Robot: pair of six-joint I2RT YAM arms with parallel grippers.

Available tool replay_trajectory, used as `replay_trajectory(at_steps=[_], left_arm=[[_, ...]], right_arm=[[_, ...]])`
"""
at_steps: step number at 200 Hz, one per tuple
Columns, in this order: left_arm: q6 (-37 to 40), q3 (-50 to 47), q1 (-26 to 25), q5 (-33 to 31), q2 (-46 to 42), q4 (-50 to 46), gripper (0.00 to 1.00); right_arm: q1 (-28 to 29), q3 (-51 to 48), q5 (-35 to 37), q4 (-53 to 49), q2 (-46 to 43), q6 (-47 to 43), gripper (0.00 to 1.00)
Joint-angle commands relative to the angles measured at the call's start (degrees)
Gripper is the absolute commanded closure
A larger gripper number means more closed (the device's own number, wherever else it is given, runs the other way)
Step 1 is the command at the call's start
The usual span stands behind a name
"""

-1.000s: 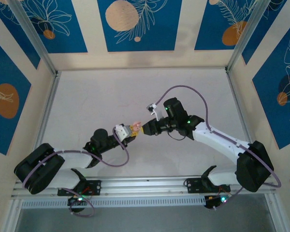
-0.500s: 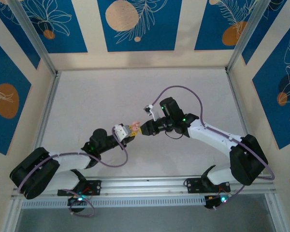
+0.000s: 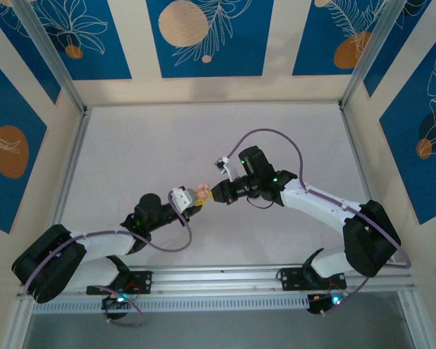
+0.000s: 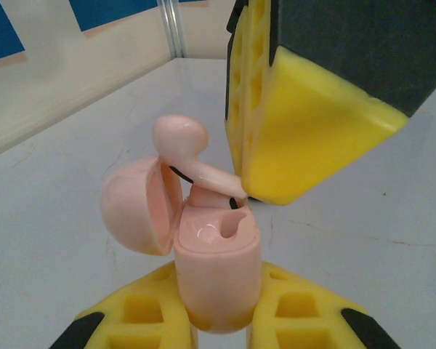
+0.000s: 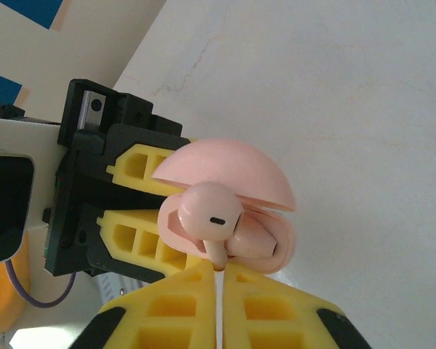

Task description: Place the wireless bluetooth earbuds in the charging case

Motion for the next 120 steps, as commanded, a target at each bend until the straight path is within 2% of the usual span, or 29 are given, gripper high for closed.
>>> replay_trajectory(at_steps=[1,86,120], left_arm=[[1.73,1.3,-0.77,-0.45,-1.33,-0.06,0.89],[1.27,1.18,-0.74,-7.34,-2.34,-4.63,0.89],[0.14,2.25,-0.83,-13.71,-1.52,-7.73,0.89]], right_arm=[[0.44,1.01,-0.97,0.08,-0.48,-0.16,0.95],[-0.23,-3.69,0.74,-0.83,-3.53,0.44,0.98],[-0.62,-4.8,2.02,-2.82,-2.34,0.87,0.92]])
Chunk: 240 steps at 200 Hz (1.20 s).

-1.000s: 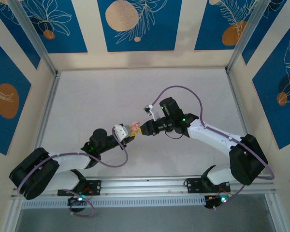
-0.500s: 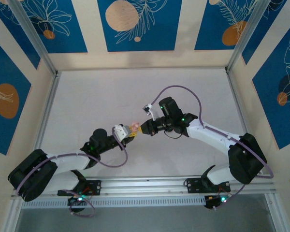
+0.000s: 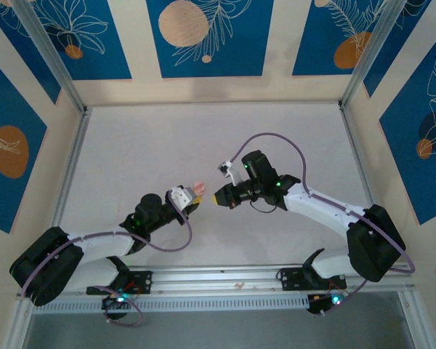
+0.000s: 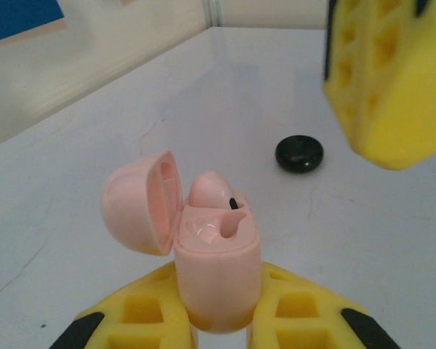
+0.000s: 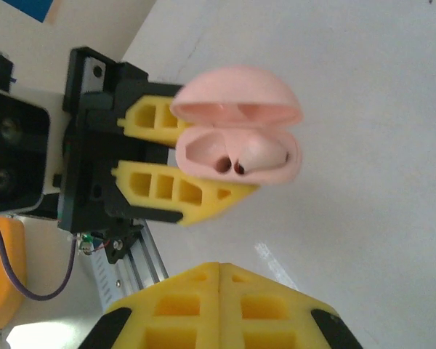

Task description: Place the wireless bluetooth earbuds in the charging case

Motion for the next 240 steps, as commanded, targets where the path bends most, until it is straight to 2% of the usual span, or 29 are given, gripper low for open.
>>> replay_trajectory(at_steps=[1,42,61,82,118,167,206,240], left_arm=[[-0.9,2.27,-0.7,-5.78,-0.12,-2.74,0.89],[-1.91,2.86,-0.65,-6.37,0.59,-3.12,0.89],[-2.1,2.88,-0.64,-6.75,0.18,-3.37,0.89],[-2.55,2.78,-0.63,-8.16,-0.97,-4.34,0.89],[-2.78,2.71,-0.67,-9.88,-3.96,-8.55,0.89],[-2.63,2.95,-0.72,-10.29,-6.44,-12.47,0.89],[-2.73,3.39,-0.68,-9.98,-7.59,-13.22,0.89],[-2.55,3.31,-0.69,-10.31,-9.1,-14.01,0.89]], right_arm=[[-0.45,-1.07,1.26,-2.63,0.19,0.84,0.92],[-0.22,-1.78,2.95,-6.85,-0.78,1.52,0.87],[0.79,-1.13,5.93,-14.19,-1.87,2.87,0.87],[4.17,-1.43,10.43,-24.68,-4.23,6.82,0.84],[11.29,-6.8,12.58,-35.86,-10.56,18.45,0.79],[20.1,-12.63,12.49,-37.99,-14.03,30.02,0.73],[27.33,-13.82,11.65,-36.58,-11.04,34.94,0.69],[31.9,-11.94,11.4,-35.13,-5.67,35.47,0.66]])
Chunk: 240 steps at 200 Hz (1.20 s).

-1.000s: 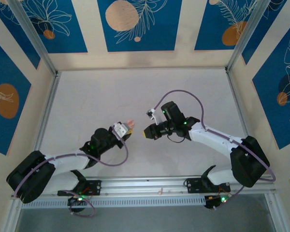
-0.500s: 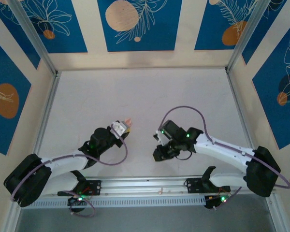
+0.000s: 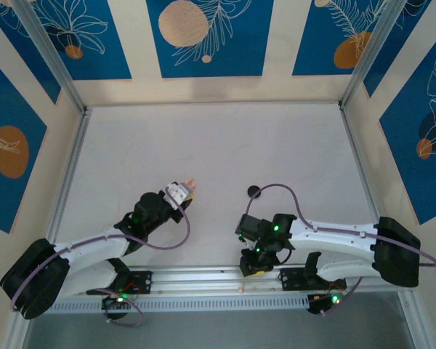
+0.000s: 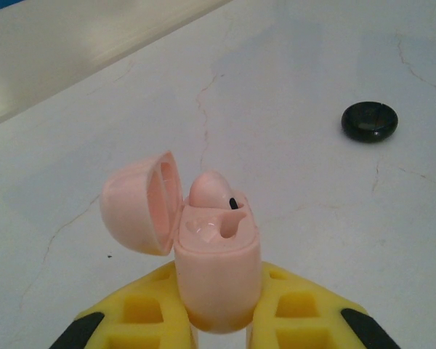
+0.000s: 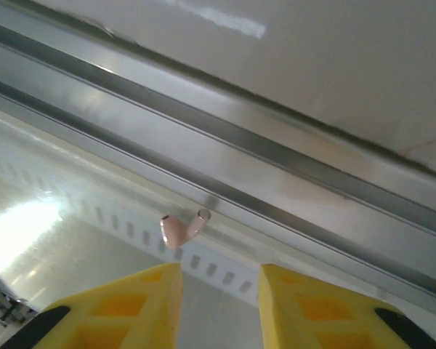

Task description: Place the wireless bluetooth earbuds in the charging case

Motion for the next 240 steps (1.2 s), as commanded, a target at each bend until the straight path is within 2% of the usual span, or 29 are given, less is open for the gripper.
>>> replay_trajectory(at_steps=[1,64,159,219,240], left_arm=[[-0.8,1.54,-0.69,-0.82,-1.7,-0.93,0.89],[-0.93,0.79,-0.72,-1.06,-3.71,-1.99,0.89],[-0.72,-0.29,-0.67,-1.44,-7.23,-3.82,0.89],[-0.54,-0.55,-0.73,-1.78,-7.98,-4.11,0.89],[-0.4,-0.48,-0.68,-1.74,-7.68,-3.92,0.89]], right_arm=[[2.66,1.33,-0.96,0.07,3.34,2.84,0.66],[8.08,7.39,-1.49,-0.18,14.3,0.08,0.63],[8.27,8.3,-1.18,0.46,19.55,-0.8,0.63],[6.78,7.99,0.79,-0.52,18.9,-0.65,0.8],[5.28,8.0,1.83,-1.14,18.52,-1.34,0.82]])
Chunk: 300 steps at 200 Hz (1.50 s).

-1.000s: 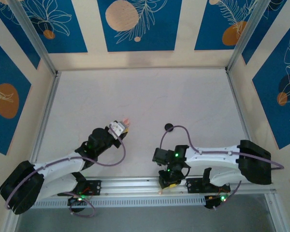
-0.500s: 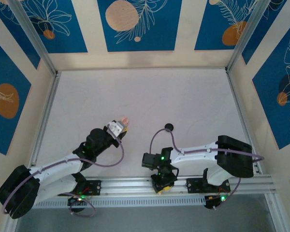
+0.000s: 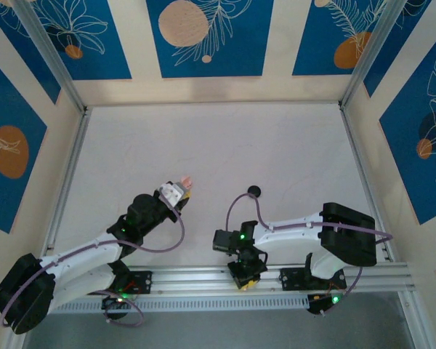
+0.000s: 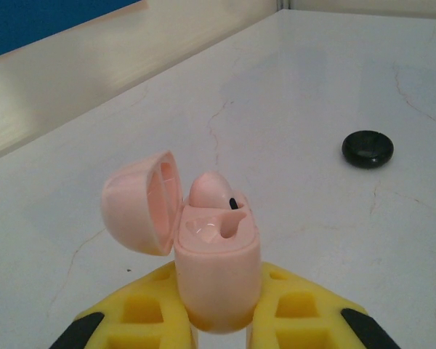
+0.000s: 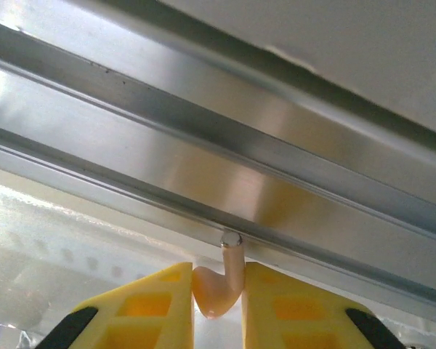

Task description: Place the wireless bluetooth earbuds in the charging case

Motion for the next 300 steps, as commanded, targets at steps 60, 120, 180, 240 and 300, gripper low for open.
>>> replay_trajectory(at_steps=[60,120,180,240,300], left_arm=[[-0.24,0.03,-0.64,-1.26,1.06,0.69,0.89],[-0.04,1.21,-0.65,-0.54,2.28,0.27,0.89],[-0.27,1.84,-0.62,-0.69,3.16,0.11,0.89],[-0.23,1.72,-0.65,-1.44,2.99,-0.5,0.89],[0.04,1.27,-0.59,-1.72,2.01,-1.01,0.89]], right_arm=[[-6.84,2.46,4.8,-2.59,-5.19,-4.64,0.82],[-19.31,1.18,4.51,-0.18,-9.55,-11.28,0.82],[-30.65,0.71,2.62,2.7,-5.12,-15.03,0.82],[-32.88,4.18,0.9,3.67,1.52,-17.9,0.66],[-33.27,3.03,-1.6,-0.58,-2.54,-16.6,0.59]])
